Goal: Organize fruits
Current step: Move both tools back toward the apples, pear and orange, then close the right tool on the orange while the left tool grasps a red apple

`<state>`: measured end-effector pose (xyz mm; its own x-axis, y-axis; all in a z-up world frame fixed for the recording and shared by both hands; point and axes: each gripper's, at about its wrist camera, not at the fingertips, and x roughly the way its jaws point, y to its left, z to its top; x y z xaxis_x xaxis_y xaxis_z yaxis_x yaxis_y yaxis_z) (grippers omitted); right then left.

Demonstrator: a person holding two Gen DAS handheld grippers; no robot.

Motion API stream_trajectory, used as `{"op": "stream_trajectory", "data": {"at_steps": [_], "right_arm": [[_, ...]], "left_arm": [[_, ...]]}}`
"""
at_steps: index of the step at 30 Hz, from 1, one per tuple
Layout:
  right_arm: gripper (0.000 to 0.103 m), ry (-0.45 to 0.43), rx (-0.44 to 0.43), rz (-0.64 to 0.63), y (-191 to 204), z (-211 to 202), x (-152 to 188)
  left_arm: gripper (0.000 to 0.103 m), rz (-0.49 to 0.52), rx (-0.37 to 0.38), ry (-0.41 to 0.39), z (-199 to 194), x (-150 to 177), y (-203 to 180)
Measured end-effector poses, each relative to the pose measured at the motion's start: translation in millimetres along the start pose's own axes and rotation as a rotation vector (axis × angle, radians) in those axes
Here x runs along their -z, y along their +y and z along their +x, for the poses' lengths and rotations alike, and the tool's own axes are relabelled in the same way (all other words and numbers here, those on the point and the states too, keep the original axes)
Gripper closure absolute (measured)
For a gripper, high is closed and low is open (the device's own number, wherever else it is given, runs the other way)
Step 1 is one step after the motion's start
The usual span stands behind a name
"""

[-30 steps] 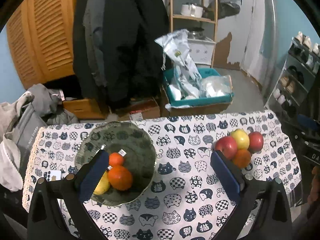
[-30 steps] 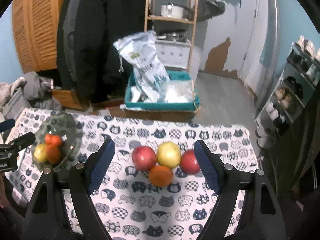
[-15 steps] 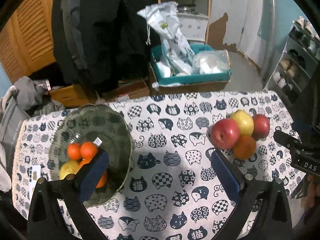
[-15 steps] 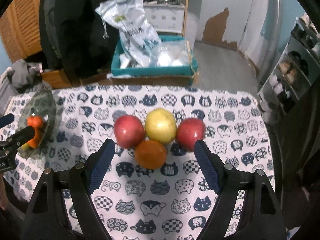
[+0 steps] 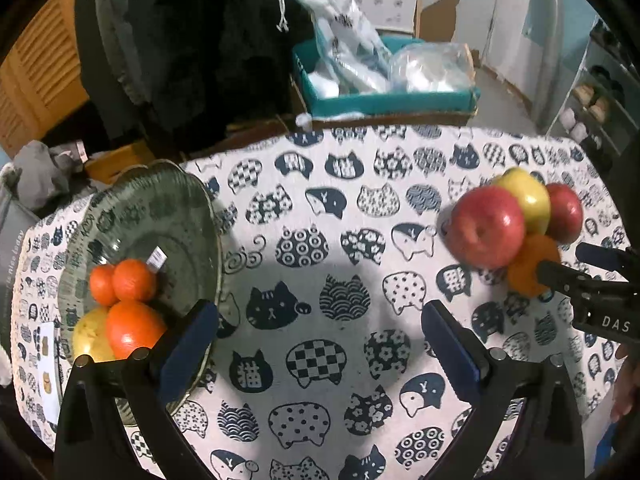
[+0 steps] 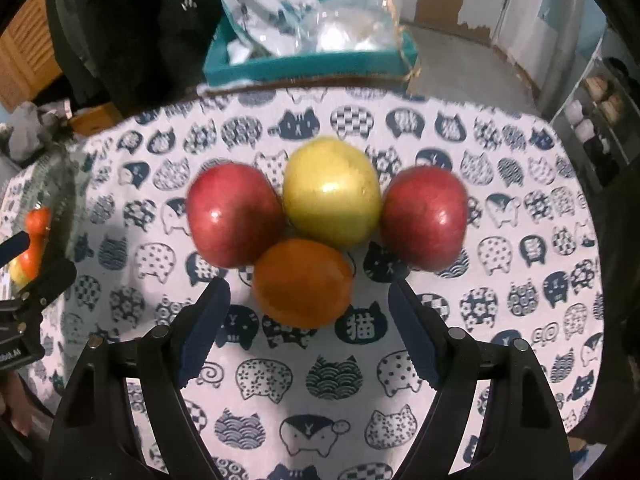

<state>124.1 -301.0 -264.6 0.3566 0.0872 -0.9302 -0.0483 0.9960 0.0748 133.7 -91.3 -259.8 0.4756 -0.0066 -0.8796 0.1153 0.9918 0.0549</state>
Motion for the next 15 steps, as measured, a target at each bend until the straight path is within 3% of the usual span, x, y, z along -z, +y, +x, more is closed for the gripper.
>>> {"op": "stream_trajectory", "data": {"at_steps": [13, 15], "right_arm": [[0.023, 0.065, -0.010, -0.010, 0.1, 41.5, 3.6], [0.028, 0.067, -0.016, -0.012, 1.4, 44.5, 2.9]], "left_arm": [[0.001, -0.003, 0.017, 0.037, 25.5, -0.2, -2.2], [0.001, -0.002, 0.022, 0.036, 26.0, -1.9, -3.2]]}}
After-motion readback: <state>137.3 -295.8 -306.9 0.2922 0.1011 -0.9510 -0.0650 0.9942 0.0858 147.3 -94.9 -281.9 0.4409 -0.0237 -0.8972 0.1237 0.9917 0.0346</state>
